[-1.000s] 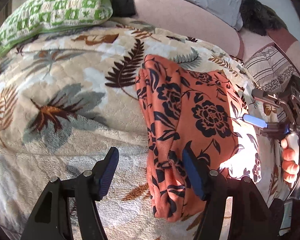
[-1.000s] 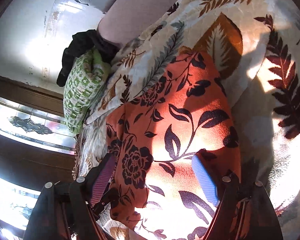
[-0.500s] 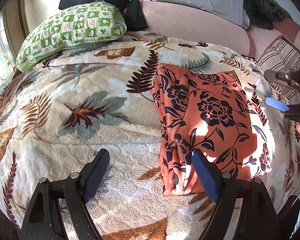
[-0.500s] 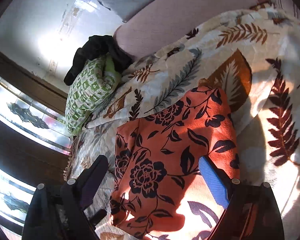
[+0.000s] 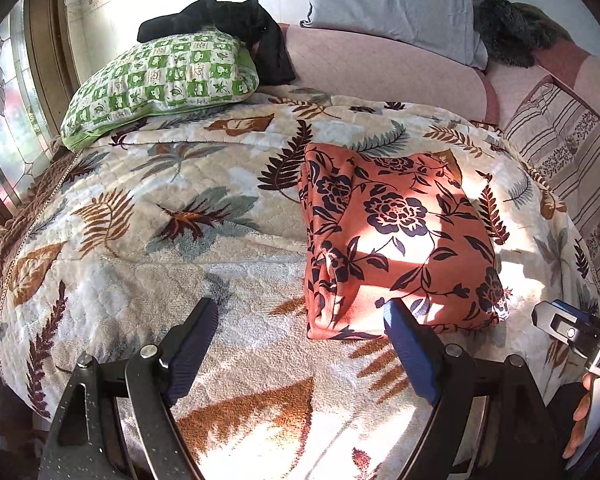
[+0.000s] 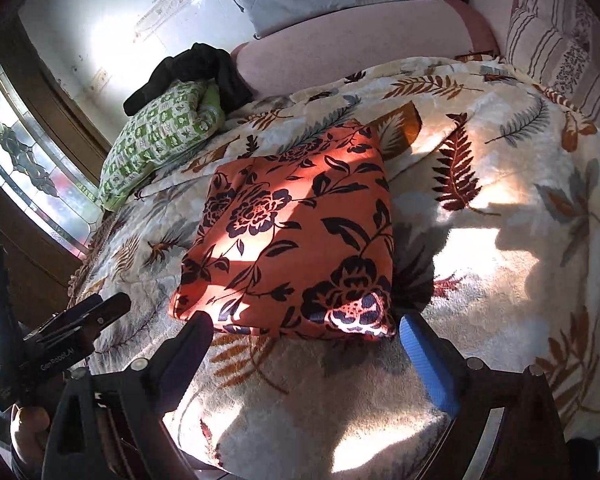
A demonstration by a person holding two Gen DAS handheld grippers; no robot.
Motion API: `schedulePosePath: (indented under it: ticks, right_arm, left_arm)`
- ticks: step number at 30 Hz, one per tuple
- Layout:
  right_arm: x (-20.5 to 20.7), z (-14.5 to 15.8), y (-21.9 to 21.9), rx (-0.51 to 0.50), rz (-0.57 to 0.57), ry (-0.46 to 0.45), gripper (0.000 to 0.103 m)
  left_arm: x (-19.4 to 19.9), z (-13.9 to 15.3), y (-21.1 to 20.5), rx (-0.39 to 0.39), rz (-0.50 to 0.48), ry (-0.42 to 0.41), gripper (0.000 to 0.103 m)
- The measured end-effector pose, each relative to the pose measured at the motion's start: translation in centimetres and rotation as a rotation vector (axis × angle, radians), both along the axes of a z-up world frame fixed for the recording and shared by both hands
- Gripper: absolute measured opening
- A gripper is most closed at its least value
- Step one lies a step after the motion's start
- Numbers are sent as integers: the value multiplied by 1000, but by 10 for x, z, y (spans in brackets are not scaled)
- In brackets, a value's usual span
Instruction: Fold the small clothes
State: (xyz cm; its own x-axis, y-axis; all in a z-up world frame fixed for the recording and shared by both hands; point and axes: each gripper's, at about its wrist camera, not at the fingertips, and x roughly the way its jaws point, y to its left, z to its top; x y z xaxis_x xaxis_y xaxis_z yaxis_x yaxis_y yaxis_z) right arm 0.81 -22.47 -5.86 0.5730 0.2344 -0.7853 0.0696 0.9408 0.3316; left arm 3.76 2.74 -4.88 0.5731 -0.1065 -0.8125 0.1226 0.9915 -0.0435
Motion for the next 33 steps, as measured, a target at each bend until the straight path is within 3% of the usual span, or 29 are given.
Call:
schedulePosePath:
  ticks: [5,9,11,25,33]
  right_arm:
    - [-16,12,21,-178,14,1,103]
    - [-24,27,38,-314,16,-23,103]
    - [-25,32,42,-352,18,-30,103]
    - [-23,40,36,-368,-2,-31,103]
    - [-12,44,33,-380,-27,-41,103]
  left_arm:
    - [-13,7,-9,88,33,-38,88]
    - [-21,19,-12,37,40,-70,91]
    - [-20,26,-15,18,54,-73,101]
    - [-13,36,-26,81,63,-98,101]
    - [-4,31,-29,68,52,-77,101]
